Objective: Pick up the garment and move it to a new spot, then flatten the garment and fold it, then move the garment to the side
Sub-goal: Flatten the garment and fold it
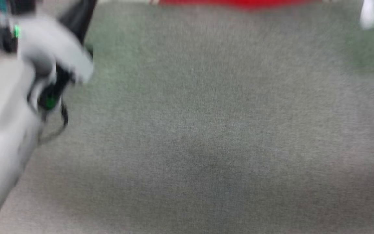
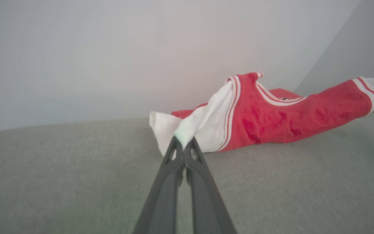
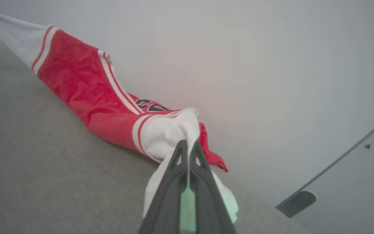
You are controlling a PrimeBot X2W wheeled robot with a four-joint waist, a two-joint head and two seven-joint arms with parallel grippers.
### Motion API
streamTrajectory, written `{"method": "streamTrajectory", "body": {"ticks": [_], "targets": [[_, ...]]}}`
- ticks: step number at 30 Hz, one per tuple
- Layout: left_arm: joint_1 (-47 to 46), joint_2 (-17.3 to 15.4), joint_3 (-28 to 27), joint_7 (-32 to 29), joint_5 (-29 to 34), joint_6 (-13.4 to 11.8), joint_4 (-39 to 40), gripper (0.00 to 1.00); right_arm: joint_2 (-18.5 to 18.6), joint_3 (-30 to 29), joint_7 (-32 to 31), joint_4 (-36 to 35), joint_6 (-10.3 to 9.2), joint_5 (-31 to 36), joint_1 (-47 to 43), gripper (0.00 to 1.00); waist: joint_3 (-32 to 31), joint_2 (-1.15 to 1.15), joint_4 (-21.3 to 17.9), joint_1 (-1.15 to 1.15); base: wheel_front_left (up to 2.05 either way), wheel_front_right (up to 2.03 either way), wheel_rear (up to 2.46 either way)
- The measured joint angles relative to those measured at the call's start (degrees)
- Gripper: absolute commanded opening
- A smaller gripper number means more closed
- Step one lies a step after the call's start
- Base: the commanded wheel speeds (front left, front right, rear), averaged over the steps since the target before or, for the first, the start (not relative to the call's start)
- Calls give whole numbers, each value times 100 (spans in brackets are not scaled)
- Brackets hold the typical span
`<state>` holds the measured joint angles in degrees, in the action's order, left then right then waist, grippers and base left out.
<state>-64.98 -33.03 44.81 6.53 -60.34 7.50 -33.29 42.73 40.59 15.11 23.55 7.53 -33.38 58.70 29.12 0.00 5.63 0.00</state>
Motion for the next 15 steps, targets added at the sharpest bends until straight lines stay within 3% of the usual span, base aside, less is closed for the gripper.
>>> {"method": "streamTrajectory", "body": {"ticks": [5,15], "targets": [[1246,-452,9,233,-277,-125,688,0,424,-103,0,-598,0,16,-1215,0,-524,0,-33,0,0,0,0],[3413,-1072,100,651,-520,-821,2164,0,1133,-142,-22,-1529,0,136,-3163,0,-1305,0,-118,0,0,0,0]]}}
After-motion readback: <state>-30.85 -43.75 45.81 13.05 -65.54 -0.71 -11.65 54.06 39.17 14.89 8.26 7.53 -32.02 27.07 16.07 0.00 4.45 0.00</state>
